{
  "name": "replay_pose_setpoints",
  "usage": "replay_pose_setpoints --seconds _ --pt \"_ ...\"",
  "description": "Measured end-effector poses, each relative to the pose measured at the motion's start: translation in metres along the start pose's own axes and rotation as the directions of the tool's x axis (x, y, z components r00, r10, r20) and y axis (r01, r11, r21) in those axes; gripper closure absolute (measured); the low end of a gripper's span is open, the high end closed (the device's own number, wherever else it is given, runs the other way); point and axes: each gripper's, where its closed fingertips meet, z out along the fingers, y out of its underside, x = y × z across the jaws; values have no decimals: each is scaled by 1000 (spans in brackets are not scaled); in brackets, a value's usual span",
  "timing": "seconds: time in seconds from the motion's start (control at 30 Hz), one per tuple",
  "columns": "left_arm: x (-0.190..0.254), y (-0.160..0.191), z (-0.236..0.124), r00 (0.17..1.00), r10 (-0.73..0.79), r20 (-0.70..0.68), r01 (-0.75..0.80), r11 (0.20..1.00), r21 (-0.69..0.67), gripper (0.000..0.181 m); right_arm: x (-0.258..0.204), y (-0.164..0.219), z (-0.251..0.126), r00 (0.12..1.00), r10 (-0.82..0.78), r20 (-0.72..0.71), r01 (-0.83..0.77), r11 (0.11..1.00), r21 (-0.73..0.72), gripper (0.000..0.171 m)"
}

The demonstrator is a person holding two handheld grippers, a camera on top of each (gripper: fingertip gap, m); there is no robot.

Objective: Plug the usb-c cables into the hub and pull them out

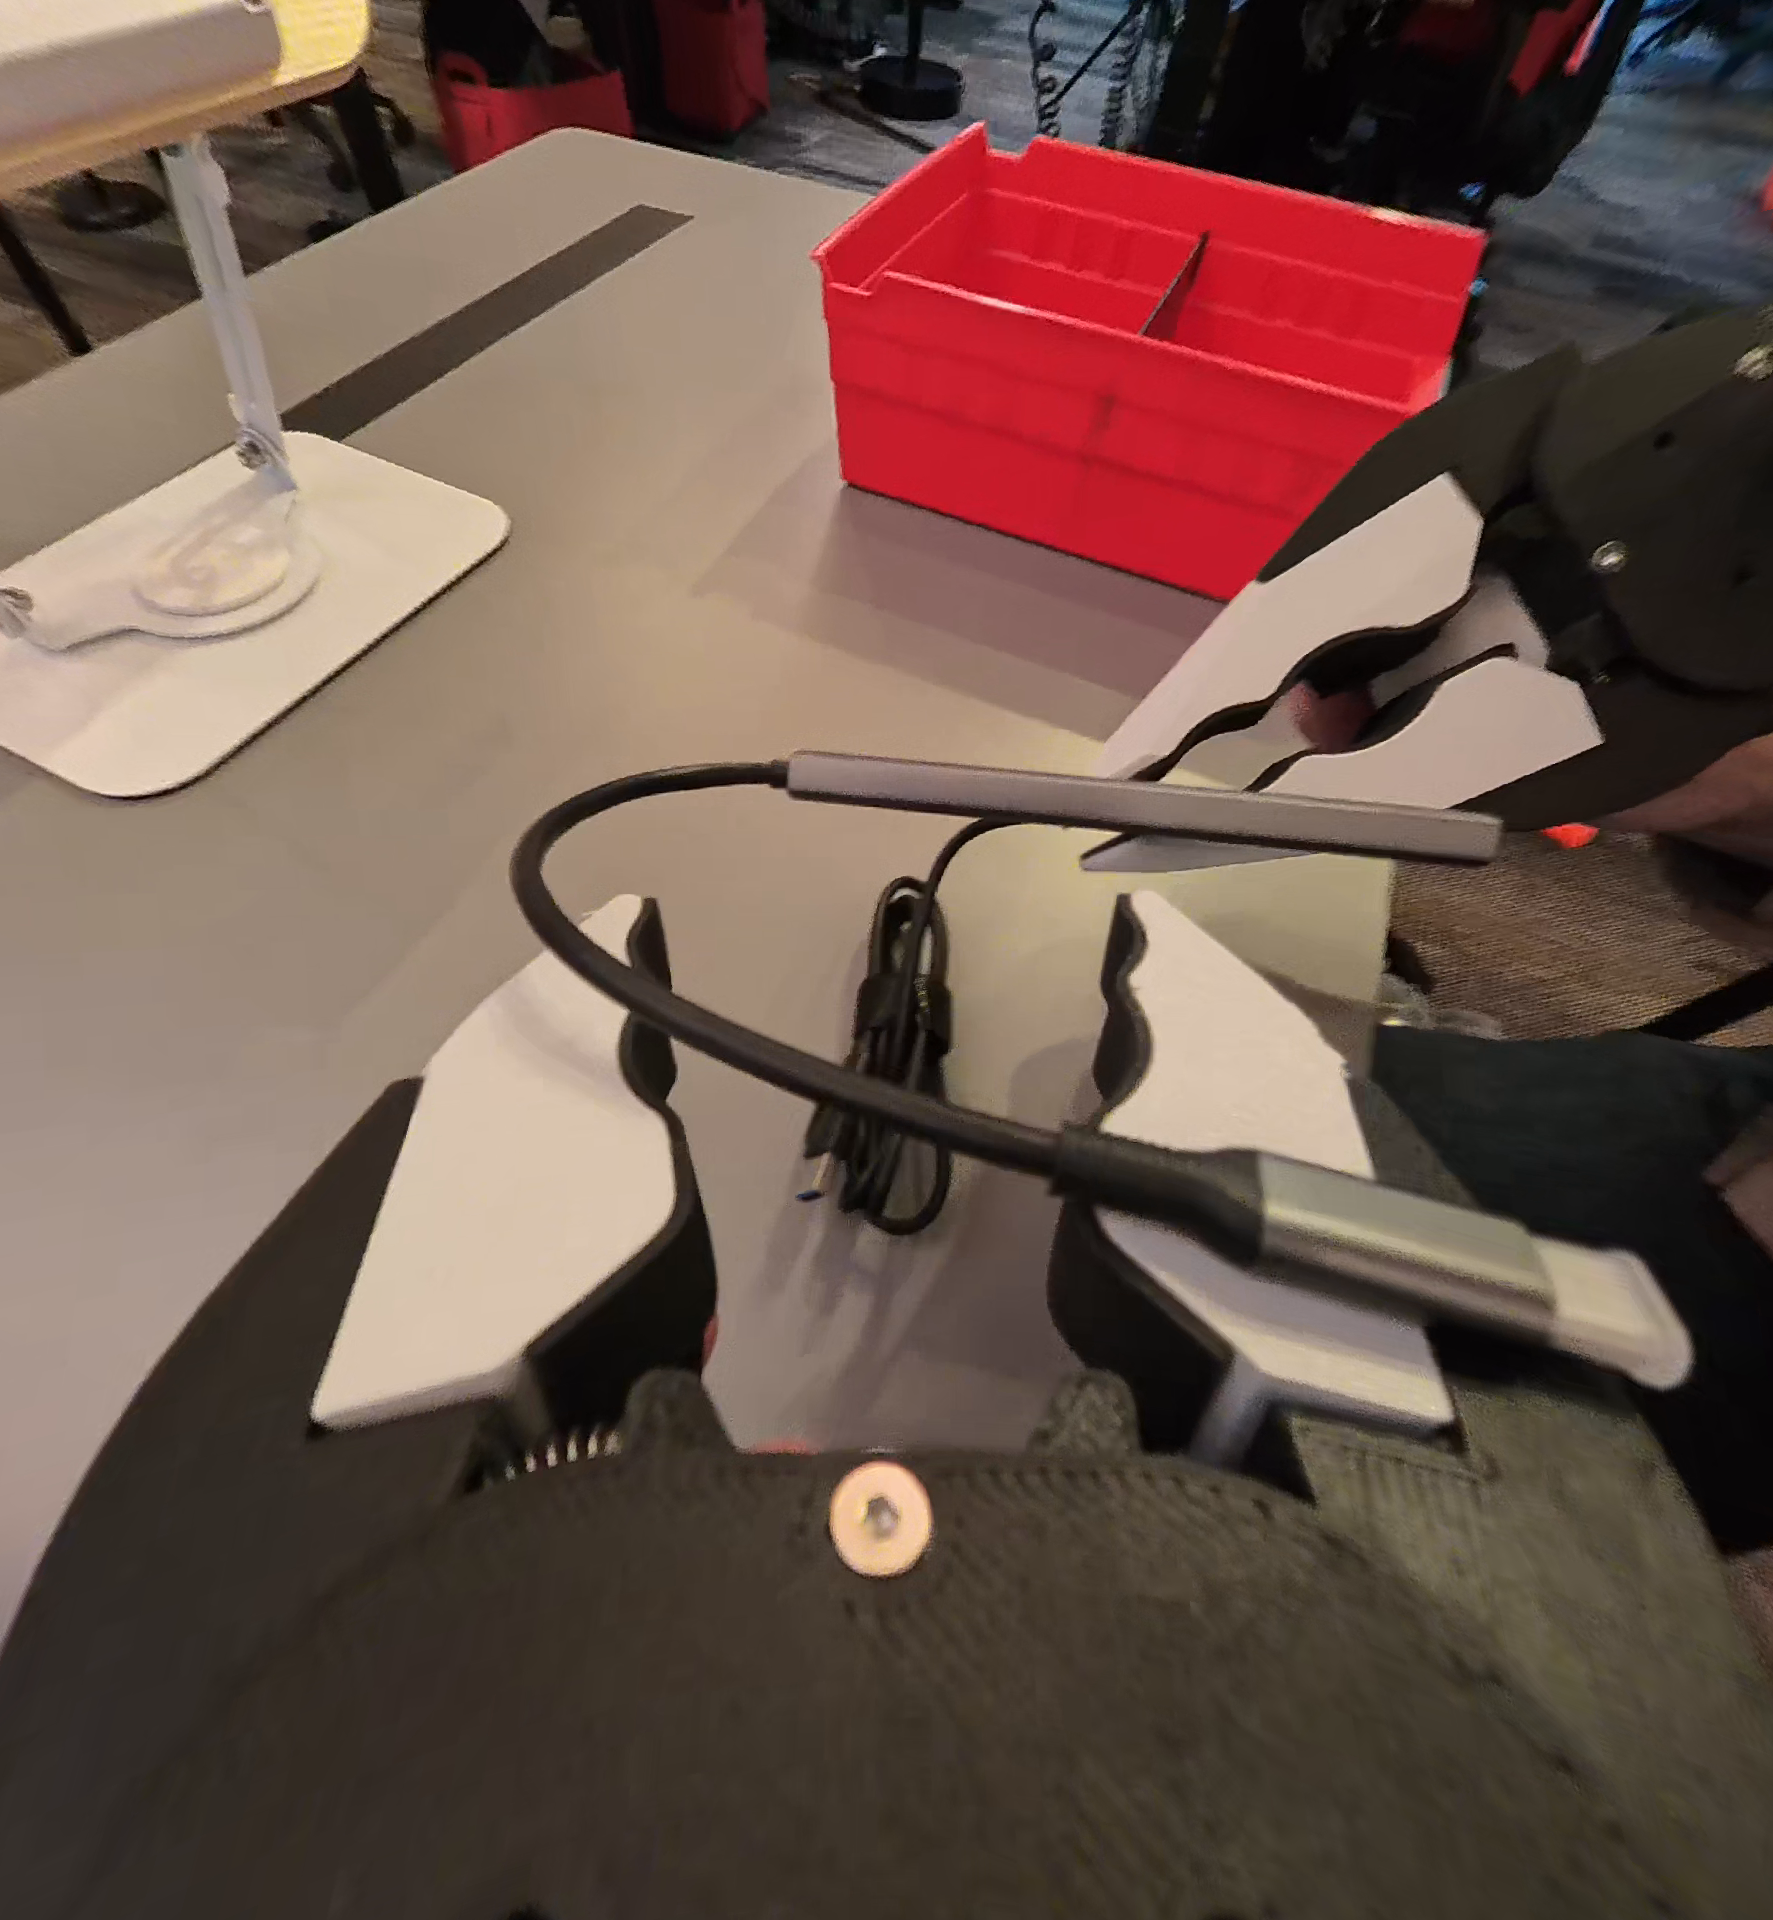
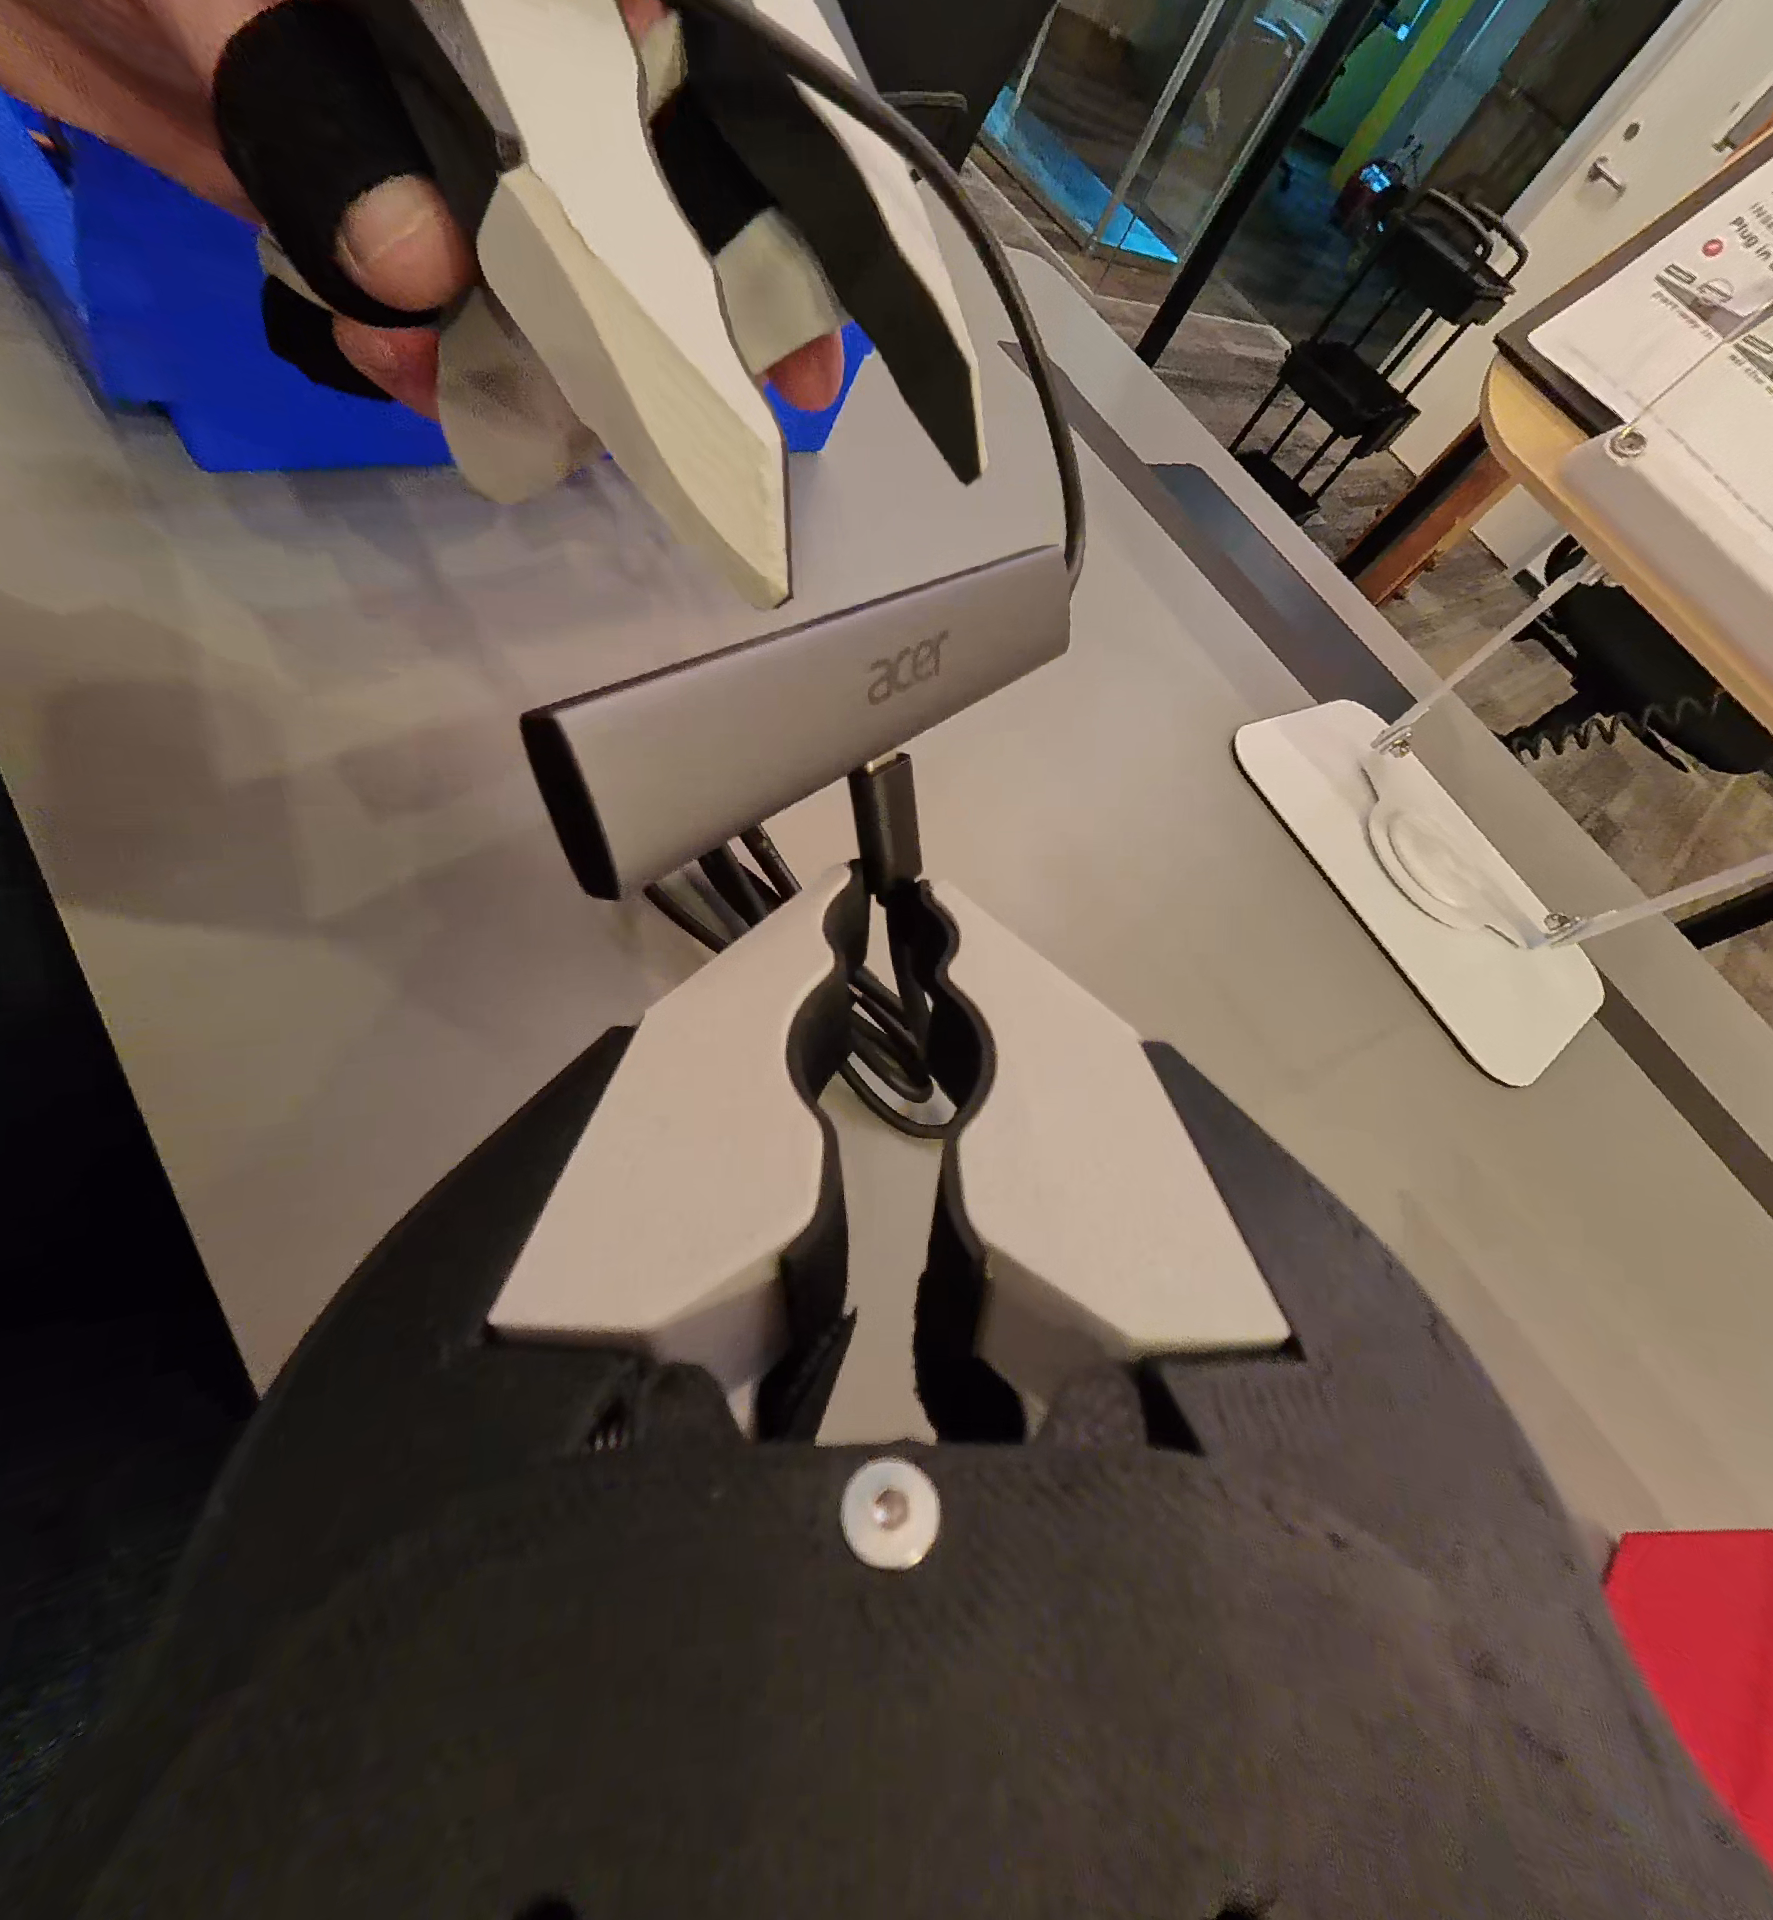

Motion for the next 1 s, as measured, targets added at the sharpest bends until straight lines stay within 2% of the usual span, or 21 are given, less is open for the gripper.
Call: replay_pose_setpoints --seconds 0.13,0.23,0.53,0.7,0.83,1.0 --pt "-9 -3 -4 990 102 102 -99 995 -27 102 5 3 -1 1000 19 -16 -19 1000 -5 167" --pt "-13 -8 -9 988 96 122 -94 995 -29 107 8 5 -1 999 35 -28 -35 999 -7 167" --pt "-43 2 -27 929 268 257 -222 956 -194 108 9 7 -1 999 44 -30 -44 999 -14 167" --pt "-59 -2 -43 903 295 312 -235 948 -216 108 10 8 -1 998 49 -31 -49 999 -20 167" --pt "-72 -10 -58 858 345 380 -273 934 -233 109 11 9 -1 998 60 -34 -60 998 -23 167" --pt "-58 -38 -65 734 517 440 -443 856 -268 114 10 9 0 998 62 -32 -63 998 -28 167"
